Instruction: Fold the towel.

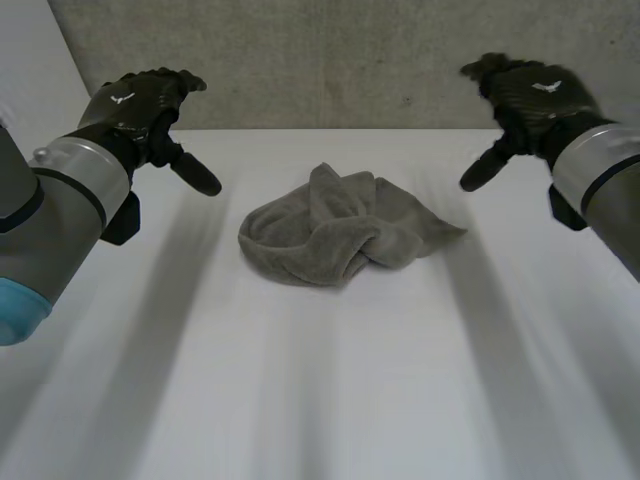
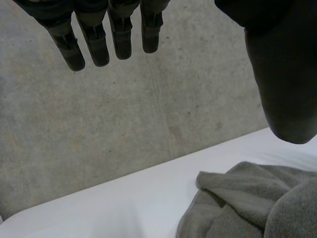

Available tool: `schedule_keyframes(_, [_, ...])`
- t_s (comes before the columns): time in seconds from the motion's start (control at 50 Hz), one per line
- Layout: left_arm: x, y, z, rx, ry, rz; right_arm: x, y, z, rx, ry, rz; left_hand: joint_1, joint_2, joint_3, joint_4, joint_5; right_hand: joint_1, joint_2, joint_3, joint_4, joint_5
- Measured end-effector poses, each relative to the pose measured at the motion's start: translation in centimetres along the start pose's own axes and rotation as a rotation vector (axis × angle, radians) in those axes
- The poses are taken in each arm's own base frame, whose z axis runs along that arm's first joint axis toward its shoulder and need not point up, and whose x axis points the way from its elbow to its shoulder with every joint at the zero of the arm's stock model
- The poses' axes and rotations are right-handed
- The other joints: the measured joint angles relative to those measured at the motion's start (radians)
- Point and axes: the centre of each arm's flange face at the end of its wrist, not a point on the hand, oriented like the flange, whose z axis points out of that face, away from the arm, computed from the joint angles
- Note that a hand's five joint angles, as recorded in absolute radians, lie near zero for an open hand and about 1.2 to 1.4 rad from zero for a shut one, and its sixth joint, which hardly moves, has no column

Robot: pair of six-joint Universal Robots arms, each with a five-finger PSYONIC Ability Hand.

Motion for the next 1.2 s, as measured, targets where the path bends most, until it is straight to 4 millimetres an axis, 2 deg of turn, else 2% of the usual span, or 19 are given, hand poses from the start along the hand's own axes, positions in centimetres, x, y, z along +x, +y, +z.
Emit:
schedule_keyframes(0.08, [-0.2,1.6,1.1,-0.037,-0.004,0.045,-1.9,2.0,1.6,-0.029,-0.161,0.007,0.000,0.000,0.000,0.000,0.000,0.000,0.000,0.000,0.000,0.000])
schedule_keyframes(0.16, [-0.4,4.2,2.4,-0.093,-0.003,0.091,-4.7,4.5,4.0,-0.056,-0.285,0.003,0.000,0.000,0.000,0.000,0.000,0.000,0.000,0.000,0.000,0.000])
schedule_keyframes(0.32, [-0.3,9.9,4.9,-0.173,0.043,0.110,-9.1,9.3,7.9,-0.065,-0.342,-0.141,0.000,0.000,0.000,0.000,0.000,0.000,0.000,0.000,0.000,0.000])
schedule_keyframes(0.46, [0.2,13.1,6.4,-0.177,0.129,0.099,-11.7,12.5,9.4,-0.047,-0.337,-0.268,0.000,0.000,0.000,0.000,0.000,0.009,0.008,0.000,0.000,0.000])
schedule_keyframes(0.56, [0.5,14.4,7.4,-0.155,0.175,0.099,-12.9,14.5,9.6,-0.060,-0.343,-0.296,0.000,0.000,0.000,0.000,0.000,0.137,0.143,0.000,0.000,0.005])
schedule_keyframes(0.58, [0.6,14.7,7.7,-0.150,0.182,0.099,-13.1,14.8,9.6,-0.064,-0.346,-0.297,0.000,0.000,0.000,0.000,0.000,0.216,0.220,0.000,0.000,0.084])
schedule_keyframes(0.6, [0.6,14.9,7.8,-0.149,0.185,0.100,-13.2,14.9,9.6,-0.065,-0.347,-0.297,0.000,0.000,0.000,0.000,0.000,0.249,0.242,0.000,0.000,0.107])
schedule_keyframes(0.64, [0.7,15.6,8.3,-0.145,0.197,0.101,-13.4,15.1,9.4,-0.069,-0.354,-0.296,0.000,0.000,0.000,0.000,0.001,0.462,0.470,0.000,0.000,0.336])
schedule_keyframes(0.68, [0.7,16.1,8.6,-0.146,0.205,0.101,-13.5,14.9,9.3,-0.066,-0.356,-0.293,0.000,0.009,0.000,0.000,0.014,0.583,0.592,0.000,0.000,0.456])
schedule_keyframes(0.7, [0.7,16.5,8.9,-0.148,0.213,0.101,-13.5,14.6,9.3,-0.061,-0.356,-0.291,0.000,0.019,0.000,0.000,0.033,0.706,0.718,0.000,0.000,0.561])
schedule_keyframes(0.74, [0.8,17.1,9.2,-0.152,0.226,0.103,-13.3,13.9,9.1,-0.049,-0.354,-0.288,0.001,0.035,0.000,0.000,0.052,0.765,0.781,0.000,0.000,0.618])
schedule_keyframes(0.88, [1.1,19.2,9.8,-0.174,0.268,0.168,-12.3,10.4,8.3,0.011,-0.330,-0.285,0.001,0.060,0.000,0.000,0.077,0.794,0.803,0.000,0.000,0.647])
schedule_keyframes(0.94, [1.1,19.7,9.8,-0.177,0.274,0.212,-12.0,9.5,7.9,0.025,-0.323,-0.285,0.002,0.070,0.000,0.000,0.086,0.798,0.808,0.000,0.000,0.649])
schedule_keyframes(1.1, [1.2,19.9,10.0,-0.166,0.275,0.274,-11.8,9.2,7.3,0.019,-0.320,-0.286,0.087,0.145,0.000,0.000,0.162,0.798,0.808,0.000,0.000,0.651])
schedule_keyframes(1.2, [1.1,19.7,10.2,-0.159,0.271,0.278,-11.7,8.9,6.8,0.016,-0.324,-0.286,0.253,0.309,0.000,0.000,0.319,0.798,0.808,0.000,0.000,0.651])
